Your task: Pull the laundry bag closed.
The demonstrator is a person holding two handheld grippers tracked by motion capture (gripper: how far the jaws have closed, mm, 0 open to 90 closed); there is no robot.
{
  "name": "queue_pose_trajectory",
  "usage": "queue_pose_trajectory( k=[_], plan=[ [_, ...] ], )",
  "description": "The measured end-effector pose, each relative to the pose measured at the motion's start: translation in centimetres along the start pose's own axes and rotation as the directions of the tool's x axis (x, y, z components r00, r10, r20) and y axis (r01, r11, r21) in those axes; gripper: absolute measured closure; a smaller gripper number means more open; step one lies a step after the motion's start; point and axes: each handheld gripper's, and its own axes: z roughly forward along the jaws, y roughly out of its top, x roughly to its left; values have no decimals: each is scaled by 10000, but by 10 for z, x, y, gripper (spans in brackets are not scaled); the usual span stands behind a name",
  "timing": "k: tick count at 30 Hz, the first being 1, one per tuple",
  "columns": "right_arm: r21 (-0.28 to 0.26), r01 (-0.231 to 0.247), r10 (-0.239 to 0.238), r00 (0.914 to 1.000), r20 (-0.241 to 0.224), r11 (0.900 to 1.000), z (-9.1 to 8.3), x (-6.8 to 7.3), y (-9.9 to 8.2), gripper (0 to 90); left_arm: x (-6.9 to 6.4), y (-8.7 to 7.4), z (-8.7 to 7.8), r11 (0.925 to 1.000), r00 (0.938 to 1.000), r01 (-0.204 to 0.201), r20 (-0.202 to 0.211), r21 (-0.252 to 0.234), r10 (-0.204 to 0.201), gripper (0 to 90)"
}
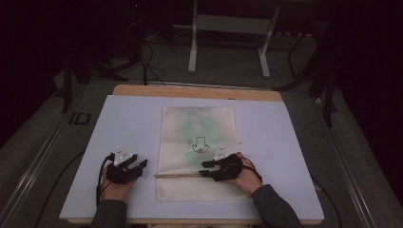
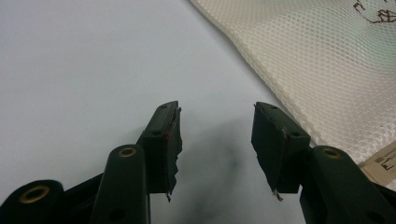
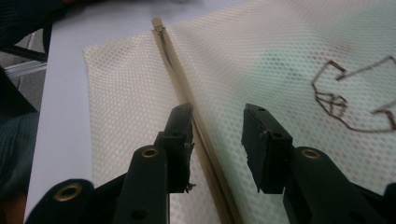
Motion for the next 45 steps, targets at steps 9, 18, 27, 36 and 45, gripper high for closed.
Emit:
queue_pose_trajectory(
  k=[9, 18, 27, 36, 45],
  plan=[
    [85, 287, -285, 9991, -304, 9996, 15, 5, 13, 635, 0, 0, 0, 10000, 10000, 29, 45, -11, -29, 507],
    [192, 614, -603, 9968, -532, 9979, 28, 10, 27, 638, 0, 0, 0, 10000, 10000, -8, 73, -5, 8, 522],
    [258, 895, -878, 9944, -586, 9957, 38, 13, 37, 700, 0, 0, 0, 10000, 10000, -21, 81, -10, 21, 520],
    [287, 1103, -1082, 9919, -670, 9935, 52, 19, 47, 754, 0, 0, 0, 10000, 9999, -25, 104, -8, 25, 519],
    [317, 1165, -1139, 9907, -750, 9927, 63, 22, 54, 762, -1, 0, 0, 10000, 9999, -51, 124, -9, 51, 519]
  ],
)
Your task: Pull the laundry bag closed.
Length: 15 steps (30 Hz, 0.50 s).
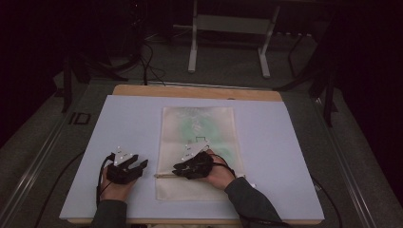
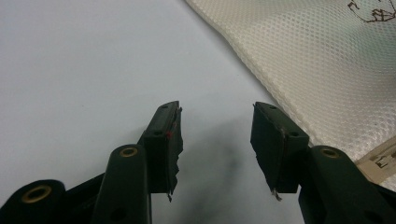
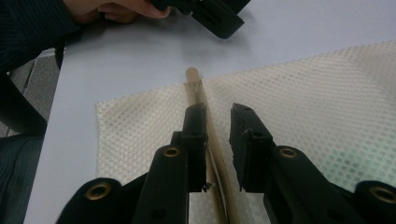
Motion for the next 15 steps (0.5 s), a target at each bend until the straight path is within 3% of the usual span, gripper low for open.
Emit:
queue_pose_trajectory(
  k=[15],
  plan=[
    [160, 177, -173, 9996, -212, 9997, 23, 3, 11, 768, 0, 0, 0, 10000, 10000, 27, 15, -11, -27, 515]
  ],
)
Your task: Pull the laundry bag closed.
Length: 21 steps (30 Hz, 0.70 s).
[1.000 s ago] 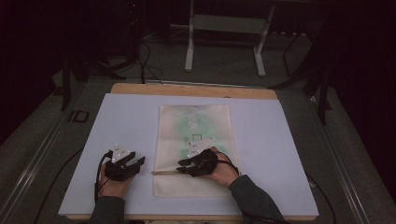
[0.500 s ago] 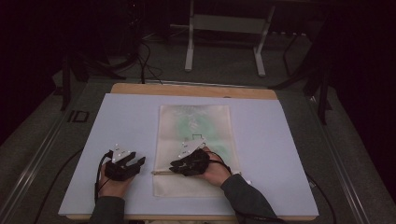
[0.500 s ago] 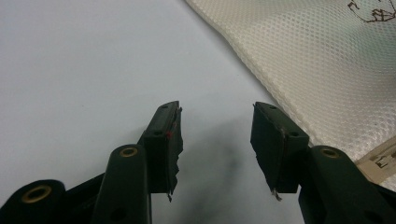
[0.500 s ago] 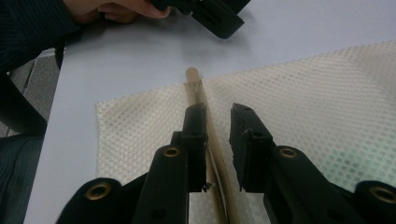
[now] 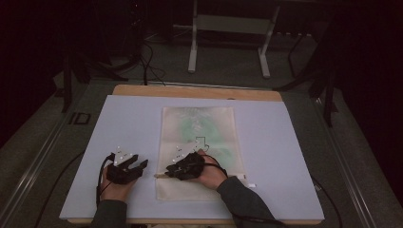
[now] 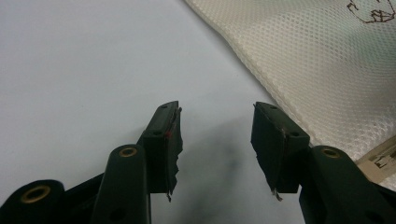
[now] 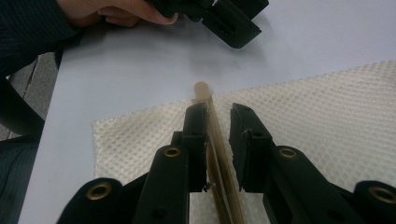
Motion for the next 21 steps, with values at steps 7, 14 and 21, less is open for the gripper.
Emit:
queue_pose_trajectory(
  k=[7, 14, 21],
  plan=[
    [46, 0, 0, 10000, -79, 10000, 9, -1, 4, 765, 0, 0, 0, 10000, 10000, 4, 9, -1, -4, 515],
    [124, -20, 22, 9998, -202, 9999, 18, 0, 8, 762, 0, 0, 0, 10000, 10000, 18, 26, -8, -18, 515],
    [163, -23, 28, 9996, -286, 9999, 27, 1, 12, 761, 1, 0, 0, 10000, 10000, 27, 36, -17, -27, 516]
  ],
)
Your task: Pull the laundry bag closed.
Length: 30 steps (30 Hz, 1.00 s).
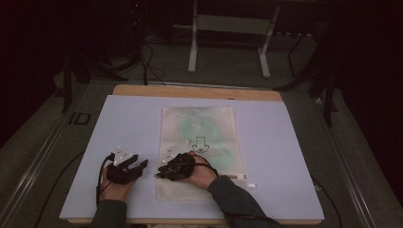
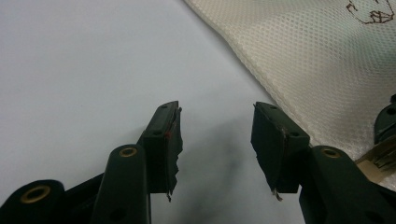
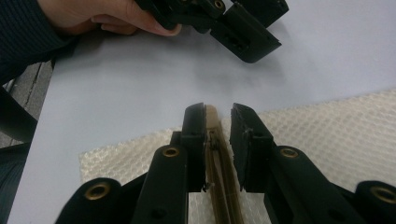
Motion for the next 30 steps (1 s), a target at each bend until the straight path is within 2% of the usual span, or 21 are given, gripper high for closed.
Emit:
queue_pose_trajectory(
  k=[19, 24, 25, 30],
  plan=[
    [232, 38, -32, 9996, -270, 9997, 19, 0, 8, 747, 0, 0, 0, 10000, 10000, 16, 38, -8, -16, 515],
    [301, -8, 16, 9997, -263, 9995, 23, -1, 10, 769, 0, 0, 0, 10000, 10000, 33, 58, -19, -33, 515],
    [342, -35, 45, 9996, -291, 9994, 24, -1, 10, 801, 0, 0, 0, 10000, 10000, 32, 59, -19, -32, 515],
    [310, -12, 18, 9998, -190, 9995, 22, -1, 10, 808, 0, 0, 0, 10000, 10000, 17, 58, -12, -17, 515]
  ],
)
